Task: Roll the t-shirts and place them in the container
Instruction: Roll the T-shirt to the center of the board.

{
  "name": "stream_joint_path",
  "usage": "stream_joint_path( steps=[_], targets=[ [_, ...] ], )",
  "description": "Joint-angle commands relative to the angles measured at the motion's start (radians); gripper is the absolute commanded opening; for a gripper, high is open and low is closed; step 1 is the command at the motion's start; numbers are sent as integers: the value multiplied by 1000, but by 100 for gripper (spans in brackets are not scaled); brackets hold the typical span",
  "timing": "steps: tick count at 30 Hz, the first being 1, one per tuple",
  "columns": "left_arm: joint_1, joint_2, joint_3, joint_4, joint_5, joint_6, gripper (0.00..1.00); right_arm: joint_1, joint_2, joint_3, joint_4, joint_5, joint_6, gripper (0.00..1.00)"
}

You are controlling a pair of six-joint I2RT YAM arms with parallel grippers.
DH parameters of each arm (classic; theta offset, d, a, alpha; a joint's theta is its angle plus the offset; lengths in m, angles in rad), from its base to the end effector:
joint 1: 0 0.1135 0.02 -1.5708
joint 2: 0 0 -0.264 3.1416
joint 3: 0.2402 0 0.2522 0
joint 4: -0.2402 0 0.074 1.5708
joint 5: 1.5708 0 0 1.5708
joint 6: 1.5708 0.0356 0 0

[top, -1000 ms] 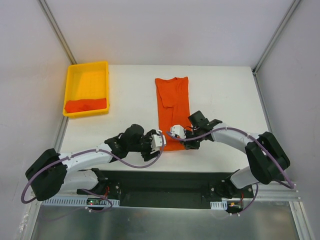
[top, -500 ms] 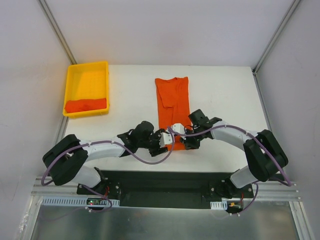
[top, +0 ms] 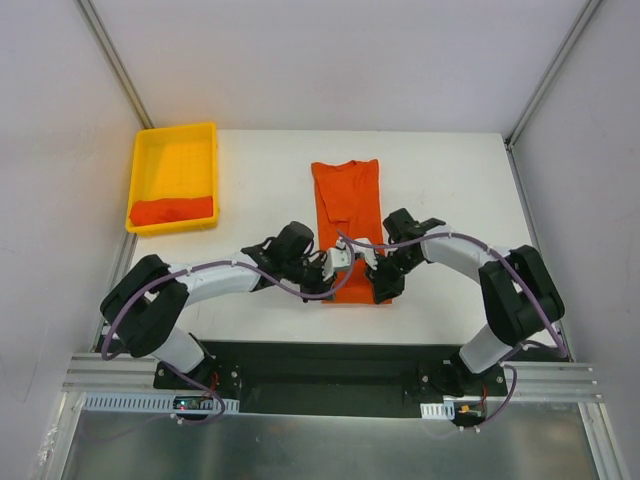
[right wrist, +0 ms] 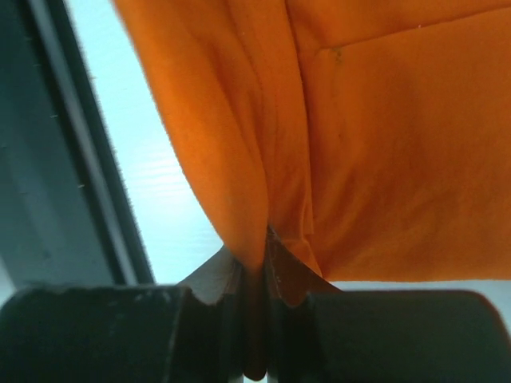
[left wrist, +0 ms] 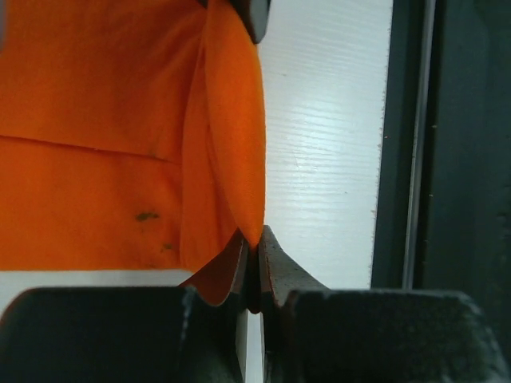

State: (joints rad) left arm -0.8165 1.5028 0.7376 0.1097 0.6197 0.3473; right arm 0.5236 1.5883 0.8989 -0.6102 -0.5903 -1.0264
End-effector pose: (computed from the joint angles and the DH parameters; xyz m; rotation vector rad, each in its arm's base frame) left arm 0.1917 -0.2342 0.1877 1.5110 1.6605 -0.9445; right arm 0.2322 0.1569 0.1682 -1.9359 1.8192 0.6915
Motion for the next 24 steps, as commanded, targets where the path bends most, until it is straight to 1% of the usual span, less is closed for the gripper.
stream_joint_path(
  steps=[1,6,10,13,14,17,20,22,23,24],
  targets=[
    [68,36,95,-175,237,-60,0,-40,71,96,-273,-178,-102,8],
    [120,92,134,-191,233,-61,0,-85,177,188,-431,-239,-185,7],
    [139,151,166,-208,235,-38,0,-92,283,247,-511,-269,-210,7],
    [149,215,213,-260,230,-30,0,-99,332,294,-559,-281,-221,7],
    [152,233,244,-271,229,-33,0,-100,360,304,-566,-284,-224,6],
    [175,289,275,-278,213,-36,0,-105,406,340,-591,-286,-231,7],
    [192,312,289,-277,204,-21,0,-114,464,389,-615,-287,-218,7],
    [204,319,292,-278,190,-18,2,-119,510,422,-641,-287,-195,7],
    [209,326,292,-278,186,-18,3,-122,533,470,-661,-292,-186,7],
    [211,326,290,-280,178,-19,5,-126,592,494,-703,-293,-178,7]
  ],
)
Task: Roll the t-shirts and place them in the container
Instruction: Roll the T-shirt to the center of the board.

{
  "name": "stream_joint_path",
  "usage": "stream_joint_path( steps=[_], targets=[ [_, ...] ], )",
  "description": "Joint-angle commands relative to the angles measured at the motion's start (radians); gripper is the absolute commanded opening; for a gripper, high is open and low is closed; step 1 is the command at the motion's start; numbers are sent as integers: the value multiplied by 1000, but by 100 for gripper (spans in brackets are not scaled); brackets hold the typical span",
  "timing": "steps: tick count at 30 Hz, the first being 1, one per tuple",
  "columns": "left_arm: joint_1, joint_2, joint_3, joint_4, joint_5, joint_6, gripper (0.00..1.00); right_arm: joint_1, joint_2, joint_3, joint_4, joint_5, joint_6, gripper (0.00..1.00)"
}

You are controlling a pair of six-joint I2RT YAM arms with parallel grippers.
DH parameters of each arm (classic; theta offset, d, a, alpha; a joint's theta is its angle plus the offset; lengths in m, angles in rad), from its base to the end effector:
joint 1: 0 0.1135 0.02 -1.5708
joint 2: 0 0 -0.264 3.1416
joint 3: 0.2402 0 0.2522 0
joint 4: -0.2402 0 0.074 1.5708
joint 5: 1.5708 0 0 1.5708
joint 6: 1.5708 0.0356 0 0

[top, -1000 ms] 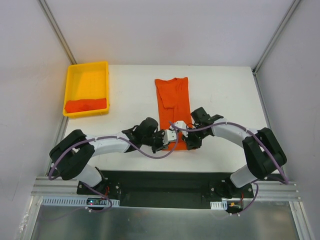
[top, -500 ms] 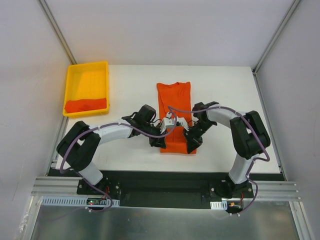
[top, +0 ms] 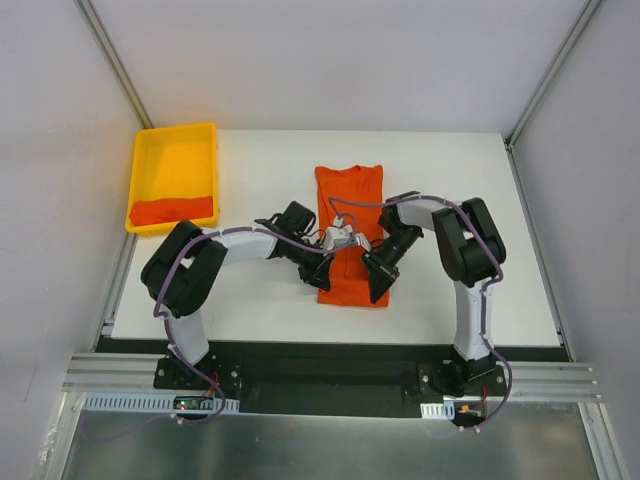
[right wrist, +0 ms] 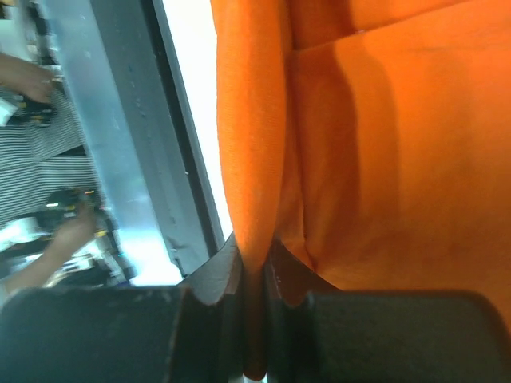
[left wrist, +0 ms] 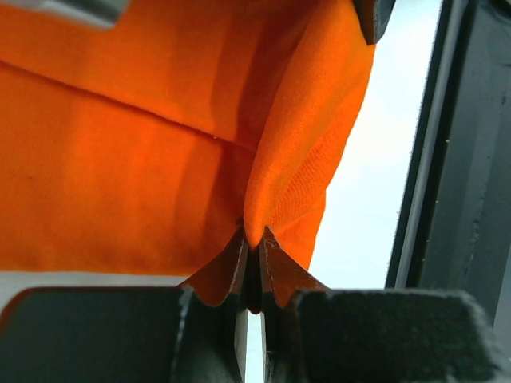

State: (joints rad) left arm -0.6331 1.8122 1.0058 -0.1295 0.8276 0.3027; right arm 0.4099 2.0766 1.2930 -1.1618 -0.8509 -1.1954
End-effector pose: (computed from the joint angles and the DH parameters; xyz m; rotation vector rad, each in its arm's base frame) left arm 0.2700 -0.2307 0.1556 1.3955 1.9916 -1.1727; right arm 0.2903 0.1553 0.1233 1.8525 -2.1251 -1.3796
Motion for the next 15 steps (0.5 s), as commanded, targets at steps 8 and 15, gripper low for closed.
stream_joint_path(
  steps=[8,15],
  targets=[
    [62,-49,5,-32,-123,-8,38,-37,277,276,-317,-66,5,7],
    [-23,-330,-151,37,-254,215,52,-36,338,334,-297,-39,140,8]
  ],
)
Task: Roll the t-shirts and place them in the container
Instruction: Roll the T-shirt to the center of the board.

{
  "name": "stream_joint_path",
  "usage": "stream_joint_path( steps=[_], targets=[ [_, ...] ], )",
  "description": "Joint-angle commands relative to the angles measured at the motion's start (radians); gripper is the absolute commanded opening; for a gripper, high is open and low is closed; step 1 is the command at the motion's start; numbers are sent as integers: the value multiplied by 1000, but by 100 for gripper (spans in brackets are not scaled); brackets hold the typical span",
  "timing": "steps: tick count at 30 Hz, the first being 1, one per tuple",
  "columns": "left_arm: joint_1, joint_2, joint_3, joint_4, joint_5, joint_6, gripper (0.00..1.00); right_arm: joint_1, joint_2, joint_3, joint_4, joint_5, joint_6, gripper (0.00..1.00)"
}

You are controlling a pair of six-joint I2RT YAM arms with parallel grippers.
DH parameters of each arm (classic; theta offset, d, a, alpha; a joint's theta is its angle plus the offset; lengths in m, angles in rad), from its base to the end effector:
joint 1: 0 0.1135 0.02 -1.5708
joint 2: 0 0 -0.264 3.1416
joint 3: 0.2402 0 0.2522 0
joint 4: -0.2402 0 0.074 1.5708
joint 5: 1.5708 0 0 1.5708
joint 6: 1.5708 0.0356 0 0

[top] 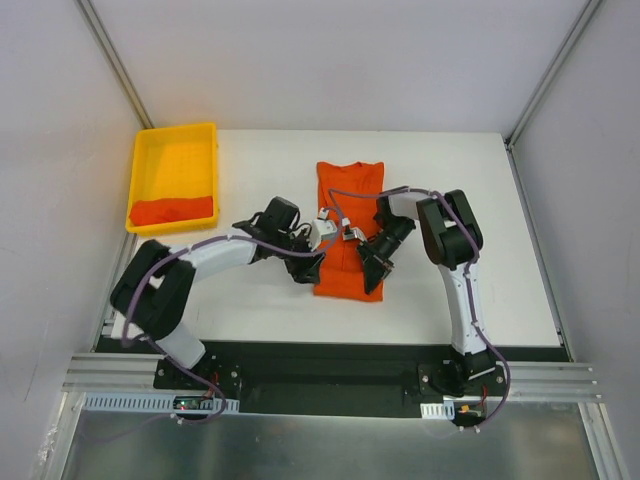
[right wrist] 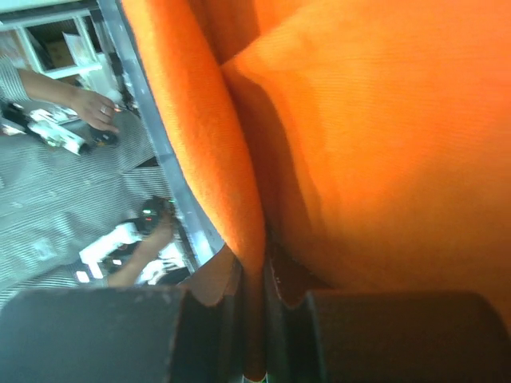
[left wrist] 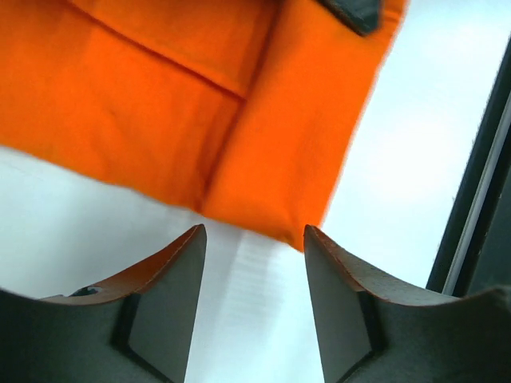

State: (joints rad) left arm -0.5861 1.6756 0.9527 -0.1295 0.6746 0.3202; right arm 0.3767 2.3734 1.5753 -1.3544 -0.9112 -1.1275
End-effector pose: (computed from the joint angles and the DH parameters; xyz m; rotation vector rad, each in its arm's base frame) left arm 0.2693 -0.2055 0.1823 1.3123 1.9853 -0.9376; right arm 0.3348 0.1627 0.0834 1.4779 -2.1305 -1.4510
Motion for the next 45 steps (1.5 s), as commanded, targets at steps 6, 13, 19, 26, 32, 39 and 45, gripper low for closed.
stream_joint_path(
  steps=[6,13,19,26,32,39,45],
  targets=[
    [-221,-324,-295,214,-230,448,59,-2,76,88,-107,32,132,8],
    [-313,-249,-342,390,-326,539,61,-2,75,81,-98,34,143,8],
    [-354,-153,-359,447,-409,617,60,-2,66,72,-91,32,138,8],
    [-388,-80,-377,370,-431,770,15,-15,3,23,-84,3,69,22],
    [-399,-73,-350,269,-379,780,0,-172,-233,66,-103,-81,29,96],
    [-357,-74,-188,51,-187,620,0,-346,-1088,-373,751,455,299,96],
    [-295,-63,-51,-76,29,545,0,-286,-1445,-697,1159,328,220,96]
  ],
)
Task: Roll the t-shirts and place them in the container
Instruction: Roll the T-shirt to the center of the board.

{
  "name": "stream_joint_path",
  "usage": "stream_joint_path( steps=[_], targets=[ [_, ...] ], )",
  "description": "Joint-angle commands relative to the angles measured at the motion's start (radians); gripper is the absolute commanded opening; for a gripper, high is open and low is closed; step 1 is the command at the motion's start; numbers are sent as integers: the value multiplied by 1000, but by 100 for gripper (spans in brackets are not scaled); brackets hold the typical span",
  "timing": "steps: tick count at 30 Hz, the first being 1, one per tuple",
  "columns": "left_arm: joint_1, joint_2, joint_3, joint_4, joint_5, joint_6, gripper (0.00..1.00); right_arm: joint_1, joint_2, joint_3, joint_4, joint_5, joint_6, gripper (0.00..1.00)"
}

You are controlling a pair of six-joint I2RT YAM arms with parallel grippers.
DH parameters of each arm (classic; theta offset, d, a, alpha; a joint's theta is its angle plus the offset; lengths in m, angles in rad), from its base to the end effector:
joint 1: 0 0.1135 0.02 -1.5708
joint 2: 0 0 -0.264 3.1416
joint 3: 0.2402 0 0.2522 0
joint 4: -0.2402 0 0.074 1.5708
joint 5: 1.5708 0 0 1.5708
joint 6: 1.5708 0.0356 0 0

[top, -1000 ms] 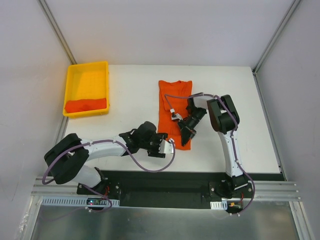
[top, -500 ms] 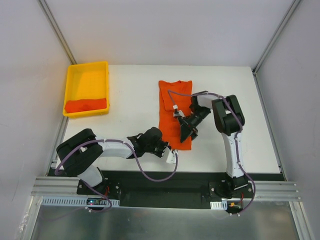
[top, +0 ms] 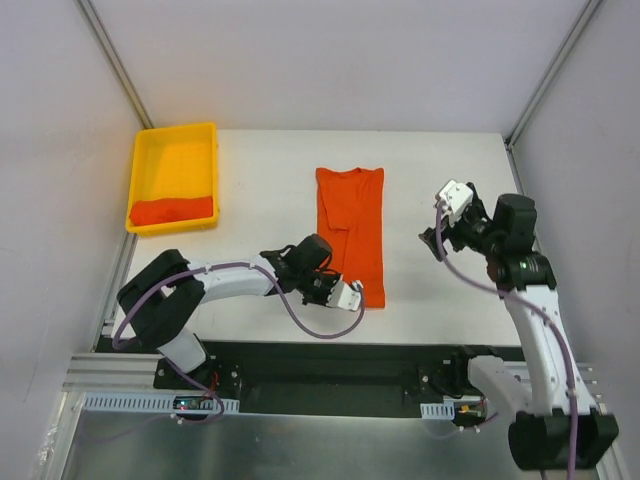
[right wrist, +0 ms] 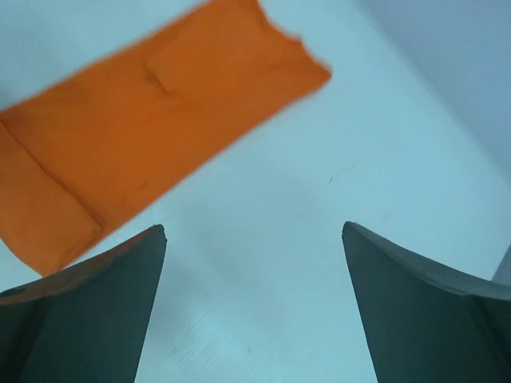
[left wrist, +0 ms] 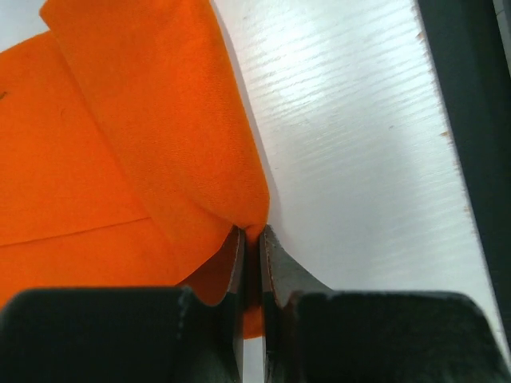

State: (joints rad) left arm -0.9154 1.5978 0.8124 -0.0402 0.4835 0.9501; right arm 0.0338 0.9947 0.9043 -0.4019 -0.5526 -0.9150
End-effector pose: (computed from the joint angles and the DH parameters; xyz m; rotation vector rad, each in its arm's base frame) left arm 0.1784 -0.2593 0.1691 2.0090 1.2096 -0.5597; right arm 0.2167 0.0260 0.3232 -1.1893 1.5891 0.0025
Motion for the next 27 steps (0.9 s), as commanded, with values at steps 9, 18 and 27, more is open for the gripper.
stream_joint_path(
  steps=[9,18,27],
  targets=[
    [137,164,232,-231,383,-226,0,379,-194,-292,-80,31,-225,96],
    [227,269,353,-267,497,-342,0,612,-130,-436,144,132,-243,96],
    [254,313,399,-290,550,-356,0,670,48,-435,319,218,-220,96]
  ],
)
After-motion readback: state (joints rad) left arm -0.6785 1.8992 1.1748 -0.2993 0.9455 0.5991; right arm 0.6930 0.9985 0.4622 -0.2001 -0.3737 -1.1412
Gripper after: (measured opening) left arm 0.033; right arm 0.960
